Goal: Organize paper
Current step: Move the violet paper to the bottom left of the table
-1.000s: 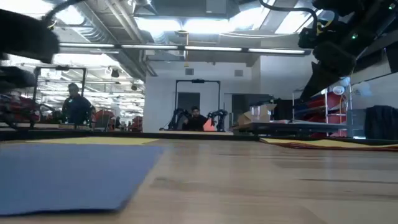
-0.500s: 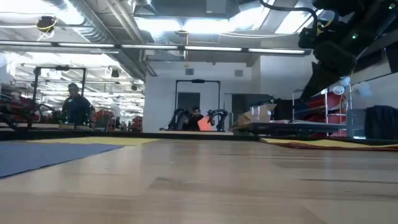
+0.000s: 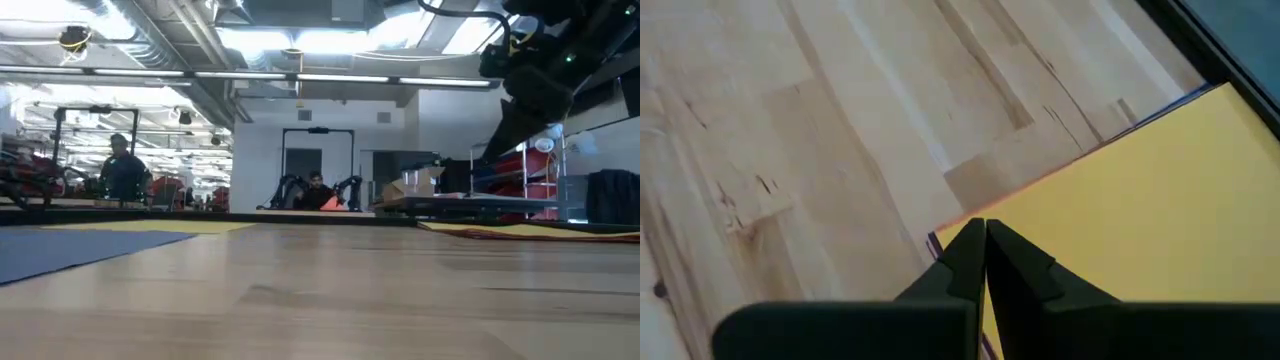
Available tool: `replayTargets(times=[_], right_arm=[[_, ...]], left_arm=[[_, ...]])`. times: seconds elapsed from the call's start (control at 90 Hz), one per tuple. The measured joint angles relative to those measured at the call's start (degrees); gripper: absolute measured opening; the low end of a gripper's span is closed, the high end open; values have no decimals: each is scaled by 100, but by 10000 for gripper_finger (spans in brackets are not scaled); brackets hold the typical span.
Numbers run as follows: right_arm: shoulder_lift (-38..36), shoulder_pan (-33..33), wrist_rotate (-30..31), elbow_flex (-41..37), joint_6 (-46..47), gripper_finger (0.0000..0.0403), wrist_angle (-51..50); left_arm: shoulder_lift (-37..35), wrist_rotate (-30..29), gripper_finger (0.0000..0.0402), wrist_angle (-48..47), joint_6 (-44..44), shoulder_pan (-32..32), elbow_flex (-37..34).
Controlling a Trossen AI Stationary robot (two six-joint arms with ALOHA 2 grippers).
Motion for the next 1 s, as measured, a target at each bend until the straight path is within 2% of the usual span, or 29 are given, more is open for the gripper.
replayTargets(times=[0.111, 0.456, 0.7, 1.0], right_arm=[[0, -1, 0, 0, 2, 0, 53], [0, 1, -2, 0, 2, 0, 107], [0, 1, -105, 0, 0, 0, 103], [-2, -1, -156, 0, -21, 0, 82]], left_arm=[[-139, -456, 0, 589, 577, 298, 9], [-121, -763, 0, 3122, 2890, 1072, 9], [39, -21, 0, 4011, 3952, 1432, 9], [512, 713, 0, 4578, 4326, 1643, 7]])
